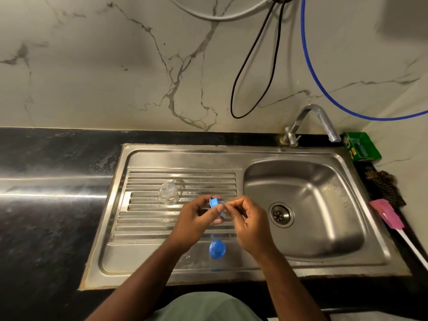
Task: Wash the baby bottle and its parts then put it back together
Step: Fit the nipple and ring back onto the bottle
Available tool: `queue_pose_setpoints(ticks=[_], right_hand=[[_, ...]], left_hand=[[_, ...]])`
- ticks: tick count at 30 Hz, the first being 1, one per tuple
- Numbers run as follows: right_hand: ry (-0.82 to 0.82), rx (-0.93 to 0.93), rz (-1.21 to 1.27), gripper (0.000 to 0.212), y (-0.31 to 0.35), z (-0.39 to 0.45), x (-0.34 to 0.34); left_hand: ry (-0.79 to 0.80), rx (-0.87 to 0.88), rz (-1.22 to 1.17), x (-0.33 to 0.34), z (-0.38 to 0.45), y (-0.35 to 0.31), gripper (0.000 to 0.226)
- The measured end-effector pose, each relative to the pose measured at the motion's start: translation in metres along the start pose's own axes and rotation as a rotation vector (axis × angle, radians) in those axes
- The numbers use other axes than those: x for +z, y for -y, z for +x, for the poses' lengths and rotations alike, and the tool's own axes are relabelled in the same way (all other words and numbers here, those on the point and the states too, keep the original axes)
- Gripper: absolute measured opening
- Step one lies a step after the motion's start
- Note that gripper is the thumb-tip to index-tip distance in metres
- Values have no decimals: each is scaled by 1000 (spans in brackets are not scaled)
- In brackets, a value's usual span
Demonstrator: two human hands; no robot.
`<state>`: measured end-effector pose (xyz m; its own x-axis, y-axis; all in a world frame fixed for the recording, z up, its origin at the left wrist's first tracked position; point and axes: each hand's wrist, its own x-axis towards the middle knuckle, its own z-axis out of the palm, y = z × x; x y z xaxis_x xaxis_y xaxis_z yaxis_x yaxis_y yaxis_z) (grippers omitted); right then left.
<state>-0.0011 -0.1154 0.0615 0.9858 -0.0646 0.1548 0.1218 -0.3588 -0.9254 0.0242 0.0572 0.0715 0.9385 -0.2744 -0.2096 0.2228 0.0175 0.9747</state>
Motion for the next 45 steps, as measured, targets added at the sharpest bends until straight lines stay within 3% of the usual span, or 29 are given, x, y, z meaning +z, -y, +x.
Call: queue_pose_setpoints(ticks=[2,7,13,18,23,26,28,32,33,35,37,39,41,43,45], right_hand=[[-22,-31,38,5,0,0,1],[85,284,366,36,3,4,-3],[57,264,388,24,3,3,0],[32,144,180,9,-2,7,6],[59,-179,-221,3,5,8,5],[95,-284,-325,3,6,11,2],[64,-158,-222,6,6,12,4],[126,528,263,15,3,14,5],[138,604,324,15,4,13,7],[73,464,215,13,4,7,12],[6,82,-44,11,5,0,16],[5,-113,-119,7,4,1,14],[39,-24,12,6,4,3,9],[101,286,283,19,12,4,6],[142,428,362,26,17,3,5]], left_hand=[[39,-1,-40,-1,0,-4,24],[142,22,-115,-8,-4,-8,41],[189,24,-107,-12,-4,-1,38],[137,38,-37,-13,0,3,29],[75,39,-21,-15,-3,9,29],[93,47,-27,-18,-4,10,28],[104,48,-22,-17,-4,10,28],[133,102,139,-20,-7,14,29],[134,114,179,-20,-7,17,30],[93,96,162,-20,-8,19,31],[44,51,47,-18,-8,17,31],[55,34,-37,-19,-7,14,33],[87,56,-37,-23,-6,11,35],[87,112,23,-25,-5,8,39],[65,172,112,-26,-5,7,44]])
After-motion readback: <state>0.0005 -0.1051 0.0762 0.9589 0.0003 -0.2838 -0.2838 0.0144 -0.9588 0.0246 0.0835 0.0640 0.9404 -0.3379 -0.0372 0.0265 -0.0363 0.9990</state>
